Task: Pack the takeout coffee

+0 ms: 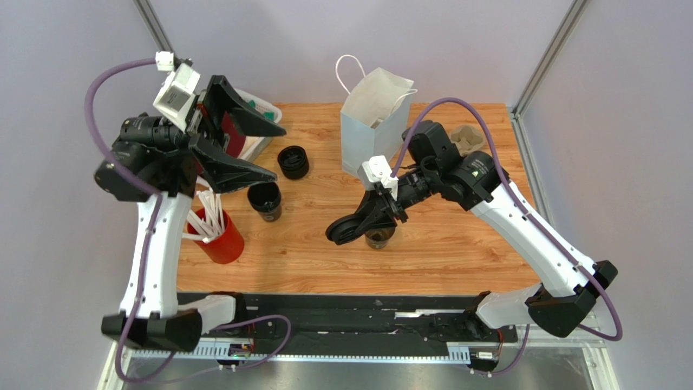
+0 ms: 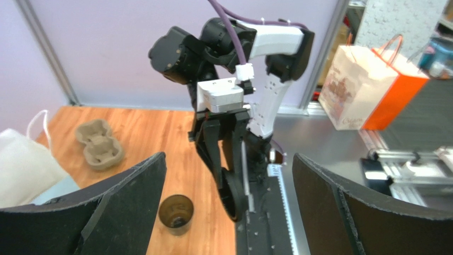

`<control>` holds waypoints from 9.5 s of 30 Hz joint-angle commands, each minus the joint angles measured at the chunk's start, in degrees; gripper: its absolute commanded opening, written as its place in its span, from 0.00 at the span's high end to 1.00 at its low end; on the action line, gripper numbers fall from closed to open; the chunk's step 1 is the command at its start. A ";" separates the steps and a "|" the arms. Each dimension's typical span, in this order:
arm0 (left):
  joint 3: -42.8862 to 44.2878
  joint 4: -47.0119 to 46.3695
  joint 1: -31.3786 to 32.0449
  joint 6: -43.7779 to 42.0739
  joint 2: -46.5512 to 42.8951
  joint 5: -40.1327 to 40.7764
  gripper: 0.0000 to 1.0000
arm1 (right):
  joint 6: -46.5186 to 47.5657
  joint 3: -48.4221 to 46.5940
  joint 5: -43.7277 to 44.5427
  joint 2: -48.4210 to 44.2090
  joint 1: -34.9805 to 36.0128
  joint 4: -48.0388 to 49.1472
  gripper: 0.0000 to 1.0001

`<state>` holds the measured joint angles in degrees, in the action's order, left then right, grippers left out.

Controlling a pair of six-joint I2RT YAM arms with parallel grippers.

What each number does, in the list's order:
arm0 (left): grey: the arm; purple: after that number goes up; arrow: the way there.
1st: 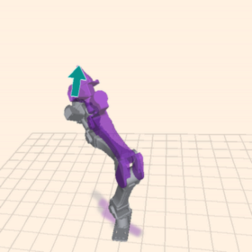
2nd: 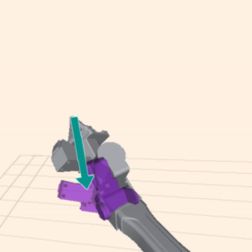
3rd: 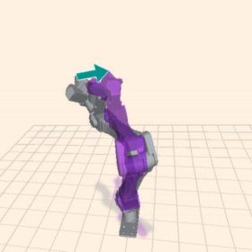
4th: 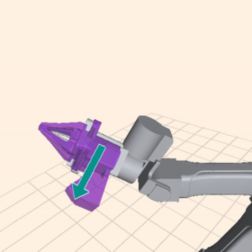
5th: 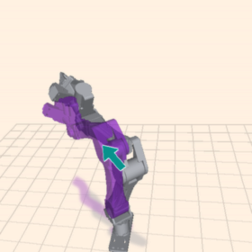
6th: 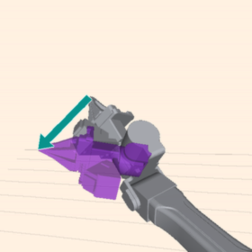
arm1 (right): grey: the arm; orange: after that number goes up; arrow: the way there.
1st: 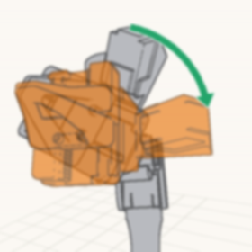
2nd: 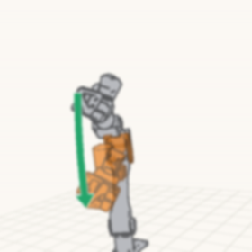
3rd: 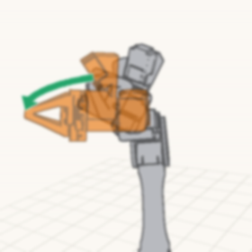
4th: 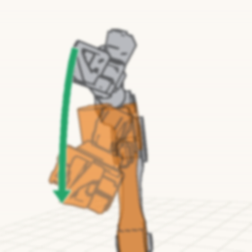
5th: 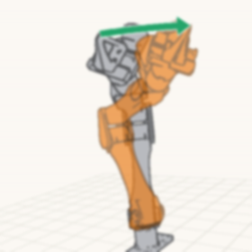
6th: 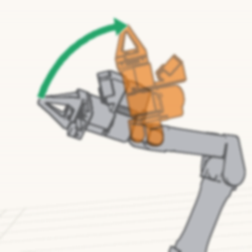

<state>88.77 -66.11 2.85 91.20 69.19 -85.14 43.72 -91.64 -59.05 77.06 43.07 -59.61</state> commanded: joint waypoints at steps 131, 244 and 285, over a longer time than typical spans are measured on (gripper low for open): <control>-19.86 103.20 30.72 -104.38 -2.83 33.91 0.03 | -7.25 8.75 4.47 3.98 0.88 14.96 0.92; -36.39 95.73 63.33 -123.28 20.72 76.44 0.46 | -3.47 23.61 24.24 -22.30 -17.49 20.06 0.32; 2.54 116.40 21.69 -112.41 4.02 12.70 1.00 | -0.74 8.93 15.18 -17.29 -14.34 11.18 0.24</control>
<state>87.00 50.76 30.06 -29.39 71.99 -47.86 43.33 -80.90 -43.38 58.78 26.76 -50.04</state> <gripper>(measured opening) 0.026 0.744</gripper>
